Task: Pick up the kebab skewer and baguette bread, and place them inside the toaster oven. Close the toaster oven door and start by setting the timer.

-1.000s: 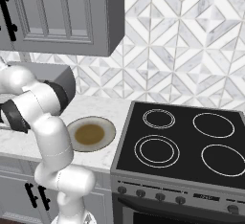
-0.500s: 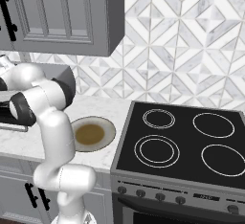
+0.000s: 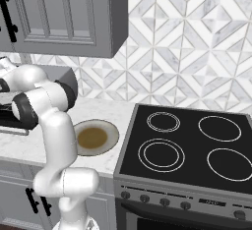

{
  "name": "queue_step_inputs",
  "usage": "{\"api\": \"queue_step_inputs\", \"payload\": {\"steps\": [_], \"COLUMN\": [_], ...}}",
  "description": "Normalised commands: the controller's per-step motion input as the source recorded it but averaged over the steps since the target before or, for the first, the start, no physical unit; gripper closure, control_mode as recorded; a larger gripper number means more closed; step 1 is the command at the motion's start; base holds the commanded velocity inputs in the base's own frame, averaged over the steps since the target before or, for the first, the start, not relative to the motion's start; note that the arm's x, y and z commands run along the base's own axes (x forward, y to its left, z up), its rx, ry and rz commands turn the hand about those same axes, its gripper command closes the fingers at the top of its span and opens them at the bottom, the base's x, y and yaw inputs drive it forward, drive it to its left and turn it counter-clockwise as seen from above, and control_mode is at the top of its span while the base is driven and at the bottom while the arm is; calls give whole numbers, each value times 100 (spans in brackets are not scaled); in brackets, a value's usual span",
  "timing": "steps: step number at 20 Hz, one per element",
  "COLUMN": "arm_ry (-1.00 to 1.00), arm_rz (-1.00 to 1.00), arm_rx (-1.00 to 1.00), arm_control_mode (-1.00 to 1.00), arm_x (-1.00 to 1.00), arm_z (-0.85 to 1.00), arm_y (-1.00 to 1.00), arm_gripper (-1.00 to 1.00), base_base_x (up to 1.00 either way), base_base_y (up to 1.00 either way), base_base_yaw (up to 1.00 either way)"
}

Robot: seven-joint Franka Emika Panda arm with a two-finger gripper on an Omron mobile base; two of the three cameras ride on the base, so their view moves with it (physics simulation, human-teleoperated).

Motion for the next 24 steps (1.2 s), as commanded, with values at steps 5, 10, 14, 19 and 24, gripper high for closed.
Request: {"api": "queue_step_inputs", "payload": {"steps": [5,10,14,19,24], "arm_ry": [0,0,0,-3,-4], "arm_rz": [0,0,0,0,0], "arm_rx": [1,1,0,0,0], "arm_control_mode": [-100,-100,-100,-100,-100], "arm_x": [7,1,0,0,-11], "arm_z": [-17,-6,-5,0,9], "arm_y": [0,0,1,0,0], "arm_gripper": [100,-100,-100,-100,-100], "base_base_x": [0,0,0,0,0], "base_base_y": [0,0,0,0,0], "base_base_yaw": [0,0,0,0,0]}}
